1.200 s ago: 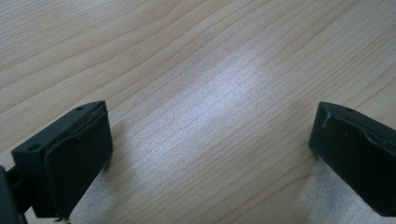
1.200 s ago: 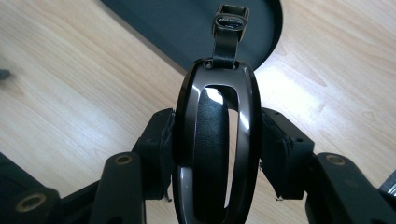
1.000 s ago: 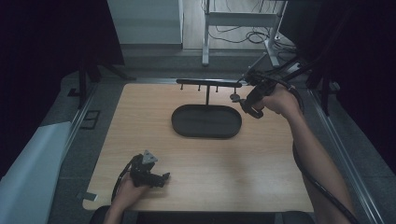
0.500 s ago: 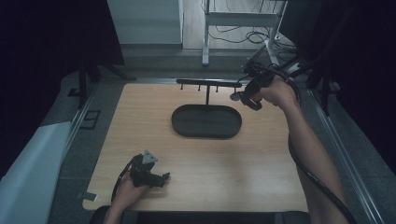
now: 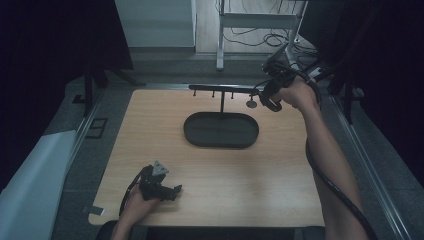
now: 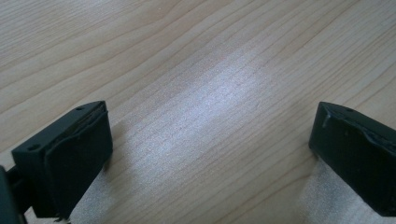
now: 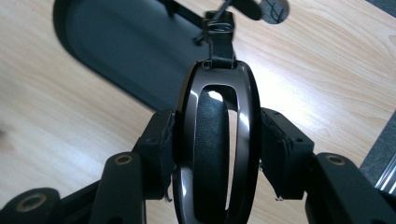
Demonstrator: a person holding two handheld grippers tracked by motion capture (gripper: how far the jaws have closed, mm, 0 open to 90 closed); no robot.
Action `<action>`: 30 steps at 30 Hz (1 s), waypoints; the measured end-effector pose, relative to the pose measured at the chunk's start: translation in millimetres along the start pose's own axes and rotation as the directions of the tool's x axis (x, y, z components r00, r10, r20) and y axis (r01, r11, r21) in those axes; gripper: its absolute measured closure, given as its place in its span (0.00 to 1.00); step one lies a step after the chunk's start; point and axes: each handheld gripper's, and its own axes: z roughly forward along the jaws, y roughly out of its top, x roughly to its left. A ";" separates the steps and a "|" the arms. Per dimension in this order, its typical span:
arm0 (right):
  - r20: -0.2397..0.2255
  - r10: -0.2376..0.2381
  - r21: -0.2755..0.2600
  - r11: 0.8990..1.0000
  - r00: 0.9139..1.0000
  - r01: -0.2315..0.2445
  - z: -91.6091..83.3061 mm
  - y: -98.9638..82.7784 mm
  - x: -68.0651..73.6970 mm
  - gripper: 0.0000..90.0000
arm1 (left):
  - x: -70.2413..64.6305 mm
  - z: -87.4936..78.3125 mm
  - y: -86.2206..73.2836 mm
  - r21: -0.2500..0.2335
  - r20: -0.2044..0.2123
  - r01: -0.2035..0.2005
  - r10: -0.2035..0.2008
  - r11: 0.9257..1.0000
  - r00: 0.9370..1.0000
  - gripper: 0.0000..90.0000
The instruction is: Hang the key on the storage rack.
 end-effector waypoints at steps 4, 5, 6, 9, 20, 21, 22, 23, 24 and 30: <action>0.005 0.030 -0.002 1.000 1.000 -0.030 5.5 -3.2 -11.3 0.54 | 0.1 -0.1 0.1 0.001 0.001 0.000 0.000 1.000 1.000 0.00; 0.007 0.037 -0.006 0.999 0.999 -0.037 7.0 -3.9 -13.8 0.54 | 0.0 -0.1 0.1 0.001 0.001 0.000 0.000 1.000 1.000 0.00; 0.007 0.045 -0.005 0.999 0.999 -0.045 8.4 -4.8 -16.0 0.54 | 0.0 -0.1 0.1 0.001 0.001 0.000 0.000 1.000 1.000 0.00; 0.017 0.063 -0.009 0.998 0.998 -0.062 12.3 -6.3 -20.8 0.54 | 0.0 -0.1 0.1 0.001 0.001 0.000 0.000 1.000 1.000 0.00; 0.058 0.091 -0.020 0.996 0.994 -0.090 37.9 -9.4 -29.5 0.54 | -0.1 0.0 0.1 -0.001 0.002 0.004 -0.004 1.000 1.000 0.00; 0.062 0.093 -0.022 0.996 0.994 -0.092 40.6 -9.5 -29.6 0.54 | -0.1 0.0 0.1 -0.001 0.002 0.004 -0.004 1.000 1.000 0.00; 0.062 0.093 -0.022 0.996 0.994 -0.092 40.6 -9.5 -29.6 0.54 | -0.1 0.1 0.1 -0.001 0.002 0.004 -0.004 1.000 1.000 0.00; 0.068 0.094 -0.023 0.995 0.993 -0.092 46.0 -9.6 -29.9 0.54 | 0.3 -0.2 0.1 0.002 0.002 -0.002 0.002 1.000 1.000 0.00; 0.068 0.094 -0.023 0.995 0.993 -0.092 46.0 -9.6 -29.9 0.54 | 0.4 -0.2 0.2 0.002 0.002 -0.002 0.002 1.000 1.000 0.00; 0.080 0.081 -0.011 0.997 0.994 -0.080 64.4 -9.2 -26.6 0.54 | 0.3 0.0 0.1 0.001 0.002 -0.001 0.001 1.000 1.000 0.00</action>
